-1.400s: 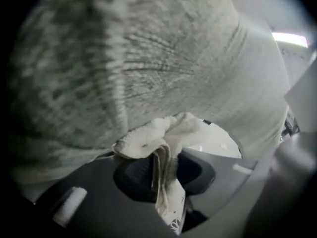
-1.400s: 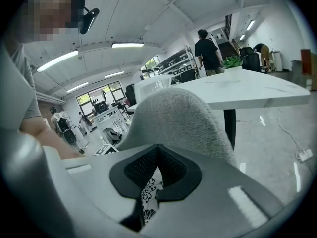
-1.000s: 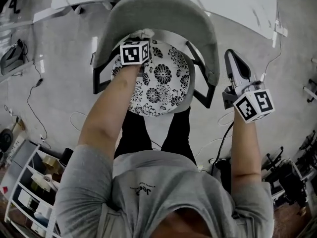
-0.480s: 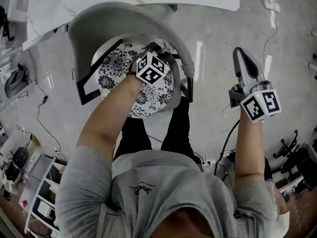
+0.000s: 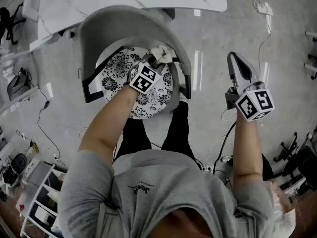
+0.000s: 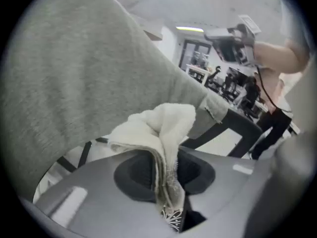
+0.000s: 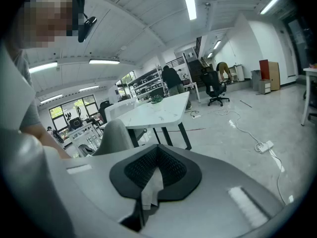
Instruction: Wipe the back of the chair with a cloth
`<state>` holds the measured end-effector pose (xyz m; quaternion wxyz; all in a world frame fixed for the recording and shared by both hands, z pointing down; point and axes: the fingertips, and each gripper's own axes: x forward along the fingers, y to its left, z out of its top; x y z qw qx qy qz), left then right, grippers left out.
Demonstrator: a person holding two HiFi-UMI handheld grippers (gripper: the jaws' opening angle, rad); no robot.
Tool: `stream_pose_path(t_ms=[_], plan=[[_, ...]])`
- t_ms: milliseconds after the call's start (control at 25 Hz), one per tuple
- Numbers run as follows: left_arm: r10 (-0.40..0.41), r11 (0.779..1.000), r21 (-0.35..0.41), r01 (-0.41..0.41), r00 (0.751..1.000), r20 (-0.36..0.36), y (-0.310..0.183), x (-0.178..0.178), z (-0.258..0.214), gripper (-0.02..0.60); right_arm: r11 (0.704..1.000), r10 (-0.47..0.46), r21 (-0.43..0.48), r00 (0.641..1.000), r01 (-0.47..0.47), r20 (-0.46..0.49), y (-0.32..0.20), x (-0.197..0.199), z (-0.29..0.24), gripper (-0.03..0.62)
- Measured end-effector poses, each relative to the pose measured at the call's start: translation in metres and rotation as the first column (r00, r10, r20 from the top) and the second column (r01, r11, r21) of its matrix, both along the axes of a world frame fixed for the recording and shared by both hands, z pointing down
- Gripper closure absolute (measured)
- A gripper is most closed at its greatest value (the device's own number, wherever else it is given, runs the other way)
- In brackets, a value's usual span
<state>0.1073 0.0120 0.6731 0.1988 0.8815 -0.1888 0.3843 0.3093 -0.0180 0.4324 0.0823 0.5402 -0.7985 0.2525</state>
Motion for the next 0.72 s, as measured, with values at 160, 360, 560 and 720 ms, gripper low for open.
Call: stream_pose_path(t_ms=[160, 360, 560, 720], plan=[[-0.179, 0.983, -0.035, 0.178, 0.982, -0.05, -0.005, -0.042, -0.04, 0.437, 1.0, -0.014, 0.012, 1.0, 0.014, 0.001, 0.005, -0.021, -0.029, 0.594], [-0.26, 0.964, 0.02, 0.264, 0.958, -0.12, -0.013, -0.085, -0.119, 0.437, 0.997, -0.042, 0.061, 0.999, 0.042, 0.001, 0.003, -0.053, -0.084, 0.594], [-0.294, 0.947, 0.08, 0.312, 0.938, -0.183, -0.013, -0.13, -0.215, 0.437, 0.994, -0.066, 0.085, 0.998, 0.066, 0.006, 0.005, -0.083, -0.147, 0.594], [-0.316, 0.927, 0.122, 0.354, 0.915, -0.253, -0.016, -0.16, -0.295, 0.437, 0.991, -0.069, 0.118, 0.998, 0.068, 0.005, 0.002, -0.101, -0.197, 0.594]])
